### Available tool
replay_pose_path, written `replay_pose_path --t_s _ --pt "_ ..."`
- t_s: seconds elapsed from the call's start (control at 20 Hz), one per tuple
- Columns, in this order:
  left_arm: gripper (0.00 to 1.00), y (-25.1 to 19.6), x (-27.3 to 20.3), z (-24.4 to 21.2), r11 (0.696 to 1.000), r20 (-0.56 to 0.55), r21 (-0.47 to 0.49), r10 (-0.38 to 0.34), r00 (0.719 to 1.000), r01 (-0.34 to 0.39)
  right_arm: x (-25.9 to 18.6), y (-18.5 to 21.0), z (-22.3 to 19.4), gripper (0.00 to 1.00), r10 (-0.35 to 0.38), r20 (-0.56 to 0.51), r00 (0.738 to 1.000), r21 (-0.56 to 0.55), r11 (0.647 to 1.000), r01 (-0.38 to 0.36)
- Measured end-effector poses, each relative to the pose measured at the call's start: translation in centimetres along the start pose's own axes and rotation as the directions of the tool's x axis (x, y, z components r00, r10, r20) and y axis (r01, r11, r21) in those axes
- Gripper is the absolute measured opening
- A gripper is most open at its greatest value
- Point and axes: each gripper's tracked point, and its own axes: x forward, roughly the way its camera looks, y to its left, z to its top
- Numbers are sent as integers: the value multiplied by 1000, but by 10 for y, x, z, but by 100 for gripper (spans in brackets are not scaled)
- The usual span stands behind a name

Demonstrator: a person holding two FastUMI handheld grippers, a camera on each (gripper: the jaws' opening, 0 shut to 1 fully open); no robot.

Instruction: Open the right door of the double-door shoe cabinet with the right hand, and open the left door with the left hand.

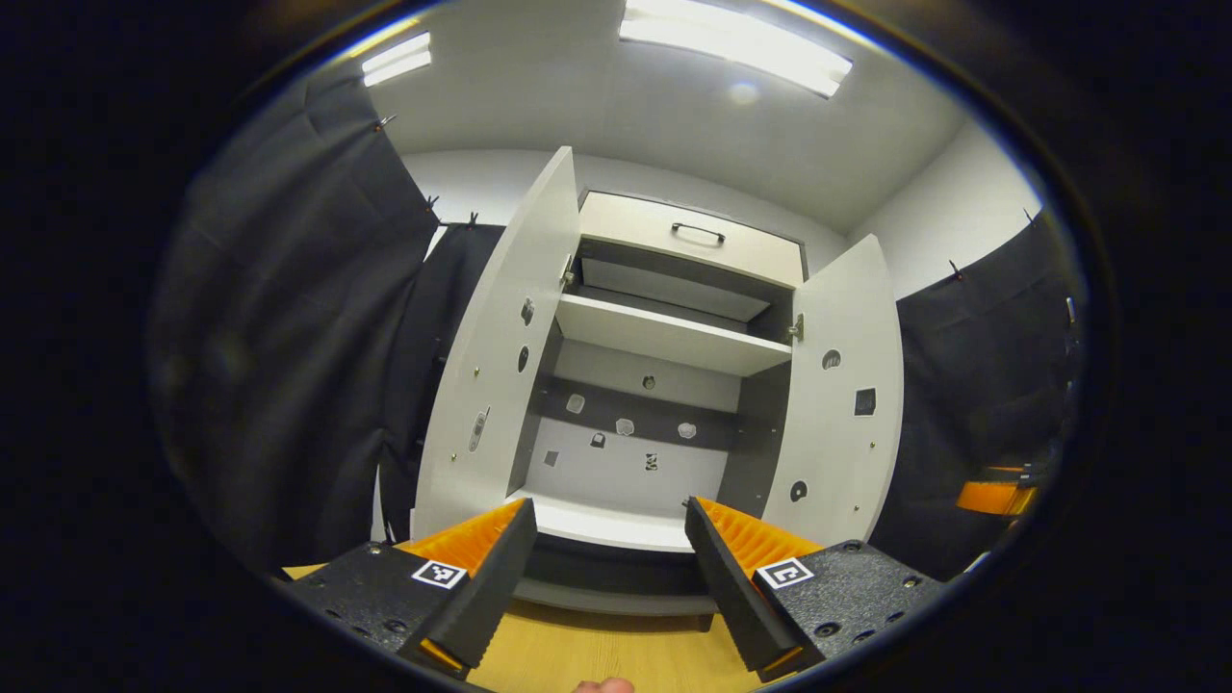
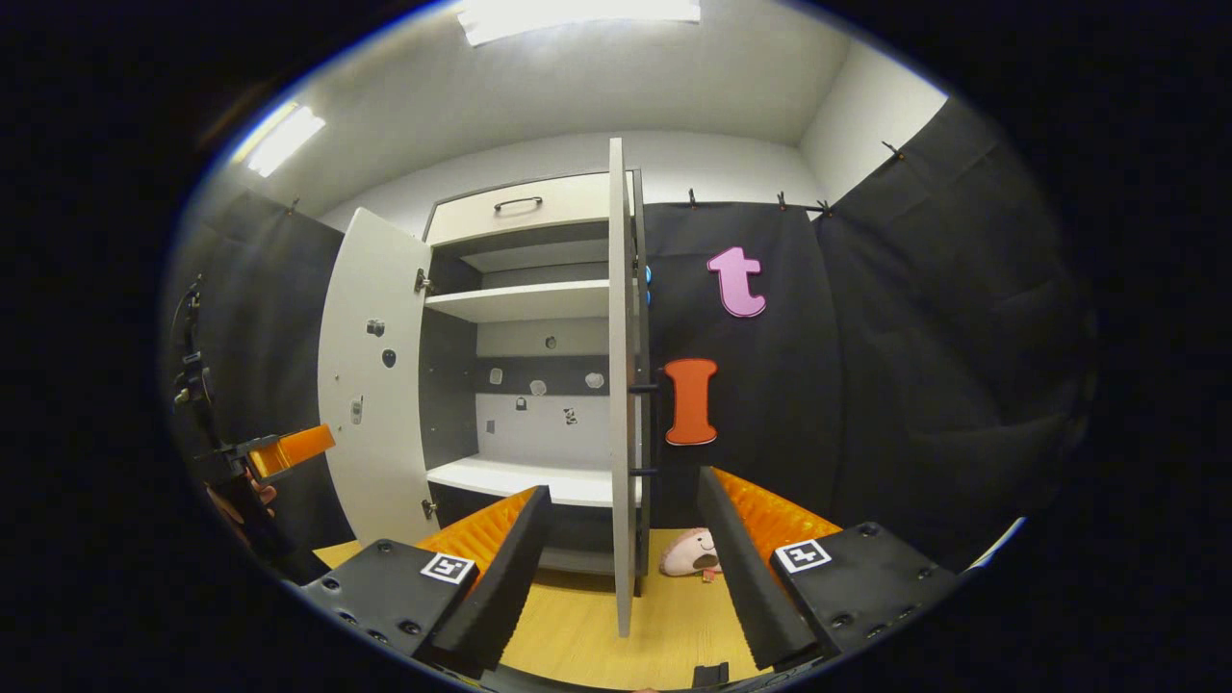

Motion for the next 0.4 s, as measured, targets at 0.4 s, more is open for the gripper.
replay_pose_path --t_s 0.4 --pt "94 -2 0 4 999 14 44 -15 1000 15 0 -3 4 98 7 28 1000 1 1000 -7"
